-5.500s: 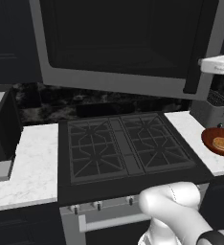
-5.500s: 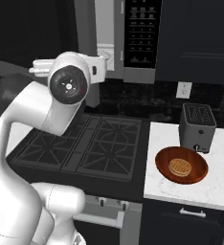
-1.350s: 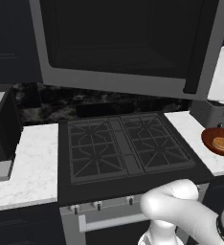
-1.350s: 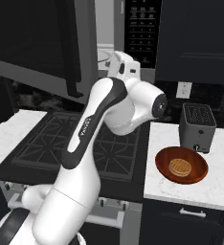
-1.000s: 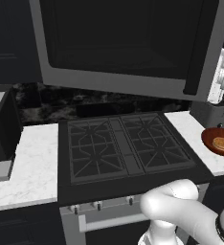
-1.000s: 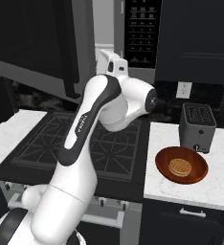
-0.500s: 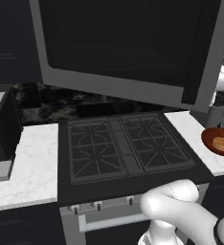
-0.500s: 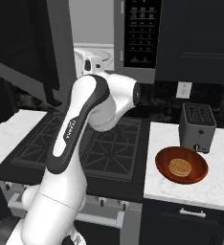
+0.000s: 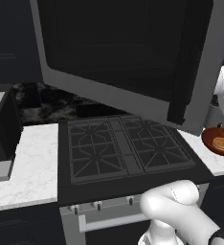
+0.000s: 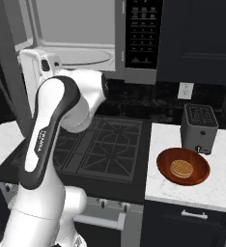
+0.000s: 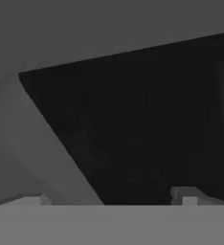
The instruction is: Open the microwave, place the bowl with waffle inside the microwave, then close the microwave door and turn it on.
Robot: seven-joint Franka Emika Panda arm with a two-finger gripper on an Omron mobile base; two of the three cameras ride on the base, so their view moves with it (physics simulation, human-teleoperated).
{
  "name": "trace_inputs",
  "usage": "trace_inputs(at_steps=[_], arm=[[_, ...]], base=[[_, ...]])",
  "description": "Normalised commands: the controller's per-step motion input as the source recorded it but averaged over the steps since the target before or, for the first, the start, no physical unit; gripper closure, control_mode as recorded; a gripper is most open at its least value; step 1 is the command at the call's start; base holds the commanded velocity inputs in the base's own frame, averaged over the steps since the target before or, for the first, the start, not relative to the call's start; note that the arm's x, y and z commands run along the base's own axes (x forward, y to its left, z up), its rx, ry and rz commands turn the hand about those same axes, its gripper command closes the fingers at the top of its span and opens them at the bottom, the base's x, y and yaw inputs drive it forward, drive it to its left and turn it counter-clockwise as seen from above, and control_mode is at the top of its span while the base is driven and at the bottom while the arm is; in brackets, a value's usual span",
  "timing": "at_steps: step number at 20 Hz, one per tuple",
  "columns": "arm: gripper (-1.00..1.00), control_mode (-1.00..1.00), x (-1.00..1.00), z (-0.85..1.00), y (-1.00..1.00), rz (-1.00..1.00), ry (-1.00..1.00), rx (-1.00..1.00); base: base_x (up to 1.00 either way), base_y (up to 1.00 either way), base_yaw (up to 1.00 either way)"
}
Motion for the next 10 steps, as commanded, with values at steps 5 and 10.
trace_inputs(at_steps=[5,10], arm=[[-1.00,-1.00,-0.87,0.00,0.99,0.23,-0.10,-0.09],[-1.00,-1.00,-0.54,0.00,0.86,0.13,-0.13,-0.08]], base=[[0.00,0.00,0.00],[0.00,0.00,0.00]])
